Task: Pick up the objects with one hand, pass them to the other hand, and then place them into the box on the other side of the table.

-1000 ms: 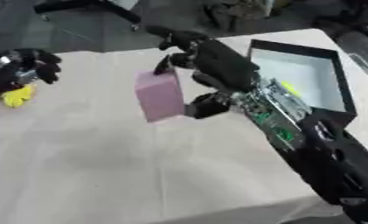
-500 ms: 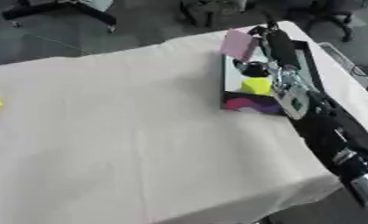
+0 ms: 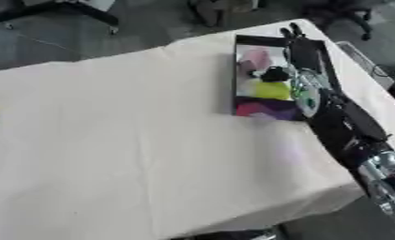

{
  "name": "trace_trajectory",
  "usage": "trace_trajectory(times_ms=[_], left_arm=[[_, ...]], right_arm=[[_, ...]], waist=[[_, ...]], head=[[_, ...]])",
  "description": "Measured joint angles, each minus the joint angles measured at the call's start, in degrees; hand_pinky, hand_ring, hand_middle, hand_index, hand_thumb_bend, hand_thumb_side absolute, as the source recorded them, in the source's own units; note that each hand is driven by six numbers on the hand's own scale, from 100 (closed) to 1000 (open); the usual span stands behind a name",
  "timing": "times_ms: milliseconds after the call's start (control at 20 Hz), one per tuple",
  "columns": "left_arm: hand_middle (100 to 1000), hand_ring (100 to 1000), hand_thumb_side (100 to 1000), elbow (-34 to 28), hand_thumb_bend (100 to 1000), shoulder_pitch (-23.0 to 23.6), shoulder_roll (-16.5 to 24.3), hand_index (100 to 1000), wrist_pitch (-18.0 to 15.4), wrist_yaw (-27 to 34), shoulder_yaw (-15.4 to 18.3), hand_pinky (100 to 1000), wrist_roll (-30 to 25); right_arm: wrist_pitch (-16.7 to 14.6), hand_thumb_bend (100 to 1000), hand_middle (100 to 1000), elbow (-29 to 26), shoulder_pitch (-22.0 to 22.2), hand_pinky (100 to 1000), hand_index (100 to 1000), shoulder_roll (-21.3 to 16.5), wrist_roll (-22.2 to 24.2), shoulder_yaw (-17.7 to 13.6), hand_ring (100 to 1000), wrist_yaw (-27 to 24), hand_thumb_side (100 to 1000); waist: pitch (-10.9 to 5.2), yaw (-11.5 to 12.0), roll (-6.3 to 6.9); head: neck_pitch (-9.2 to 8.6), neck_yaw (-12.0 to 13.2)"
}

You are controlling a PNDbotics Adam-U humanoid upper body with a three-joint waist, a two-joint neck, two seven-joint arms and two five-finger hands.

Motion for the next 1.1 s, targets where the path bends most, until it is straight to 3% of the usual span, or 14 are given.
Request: trace_trajectory(times_ms=[50,150,250,350,450,600,750,900,1100], left_arm=[[594,594,618,0.07,555,-0.05,0.01,755,0.01,-0.19,0.05,661,0.01],[596,597,603,0.71,564,-0.61,0.11,757,-0.01,-1.01,0.08,663,0.03],[604,604,565,1.9,586,-1.69,0.66,762,-0.27,-2.61,0.02,666,0.29],[625,622,520,3.94,612,-3.41,2.0,778,-0.84,-5.44,-0.31,678,0.8],[650,645,462,6.58,630,-5.65,3.81,796,-1.74,-9.86,-1.32,692,1.24],[694,690,359,11.71,629,-10.59,6.88,828,-3.83,-20.13,-3.65,719,2.04],[723,721,292,16.78,627,-15.22,9.41,846,-7.11,-33.04,-6.4,743,3.74],[721,719,226,22.23,586,-18.63,10.8,837,-10.28,-46.6,-8.43,747,5.94],[717,721,172,29.54,583,-21.53,11.49,830,-11.29,-60.11,-8.81,744,10.09]], right_arm=[[0.31,839,1000,-2.13,0.02,901,946,-0.4,0.42,-0.11,844,0.87,451],[0.42,732,1000,-7.98,0.78,894,940,-0.96,0.32,-0.17,836,1.71,372],[-0.17,652,1000,-15.15,2.58,889,935,-1.5,-0.34,0.47,834,1.67,349],[-1.15,590,1000,-22.93,4.69,890,932,-1.97,-0.62,1.9,838,1.56,343],[-2.87,534,1000,-30.85,6.97,890,931,-2.02,0.11,3.85,837,1.3,349],[-6.49,464,1000,-41.99,10.46,892,931,-1.81,2.31,6.97,840,0.82,365],[-9.86,432,1000,-49.81,12.66,892,927,-0.59,4.72,9.39,837,0.42,366],[-11.9,406,1000,-54.29,14.2,890,916,0.97,6.03,10.59,830,-0.33,366],[-12.6,365,1000,-57.06,15.68,889,907,2.14,5.9,10.8,823,-2.08,369]], waist=[[0.01,-0.03,-0.16],[0.07,-0.3,-0.44],[0.17,-0.69,-0.56],[0.39,-1.01,-0.56],[0.52,-1.53,-0.51],[1.18,-2.69,-0.38],[2.57,-4.12,-0.34],[4.18,-5.72,-0.2],[7.25,-8.47,0.29]], head=[[0.0,0.05],[0.0,0.94],[0.0,3.41],[0.0,7.8],[0.0,14.1],[-0.01,24.19],[-0.01,31.03],[-0.02,35.23],[-0.13,37.67]])
